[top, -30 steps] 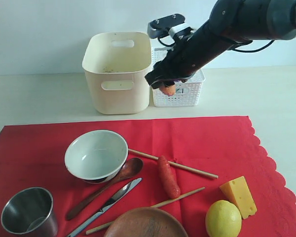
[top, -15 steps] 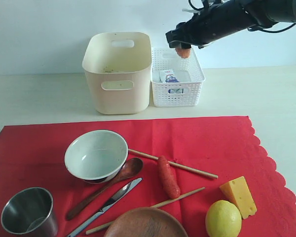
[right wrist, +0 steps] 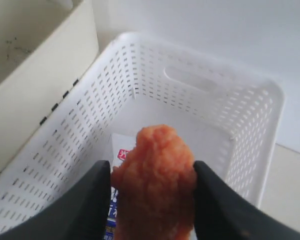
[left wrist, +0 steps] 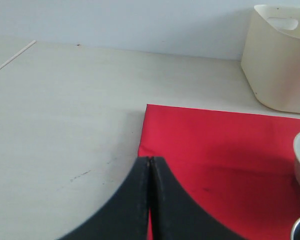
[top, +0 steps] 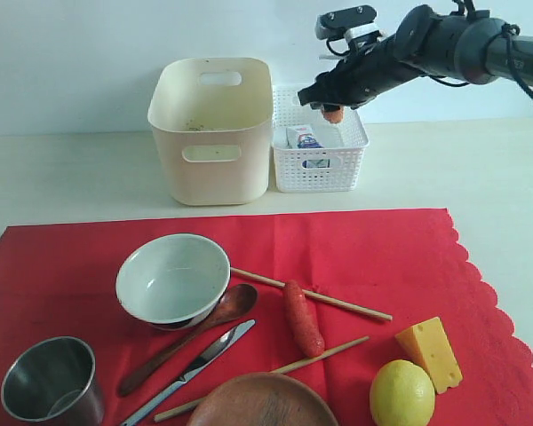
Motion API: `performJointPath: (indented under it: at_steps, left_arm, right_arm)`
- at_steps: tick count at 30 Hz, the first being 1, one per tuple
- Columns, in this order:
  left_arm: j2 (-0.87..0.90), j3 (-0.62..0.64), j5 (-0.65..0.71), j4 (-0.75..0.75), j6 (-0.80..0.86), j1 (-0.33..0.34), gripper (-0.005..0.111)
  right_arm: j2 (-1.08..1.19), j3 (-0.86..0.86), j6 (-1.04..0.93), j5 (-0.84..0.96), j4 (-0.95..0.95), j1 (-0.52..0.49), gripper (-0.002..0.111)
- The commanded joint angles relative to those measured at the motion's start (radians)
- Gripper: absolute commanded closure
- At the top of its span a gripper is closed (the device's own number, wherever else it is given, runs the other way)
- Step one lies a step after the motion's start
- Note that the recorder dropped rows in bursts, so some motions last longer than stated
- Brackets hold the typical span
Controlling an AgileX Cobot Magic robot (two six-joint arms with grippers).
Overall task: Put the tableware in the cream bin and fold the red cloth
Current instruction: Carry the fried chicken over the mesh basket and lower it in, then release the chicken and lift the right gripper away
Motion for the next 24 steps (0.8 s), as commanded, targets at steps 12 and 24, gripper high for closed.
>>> performJointPath:
  at_steps: [12, 24]
  left_arm:
    - [-0.006, -0.001, -0.006, 0.006, 0.0, -0.005, 0.106]
    - [-0.006, -0.001, -0.006, 0.006, 0.0, -0.005, 0.106]
  right_arm:
    - [0.034, -0.015, 0.015, -0.003, -0.085, -0.001, 0.072]
    - [-0.016, -0.015, 0.022, 0.074, -0.085, -0.001, 0.037]
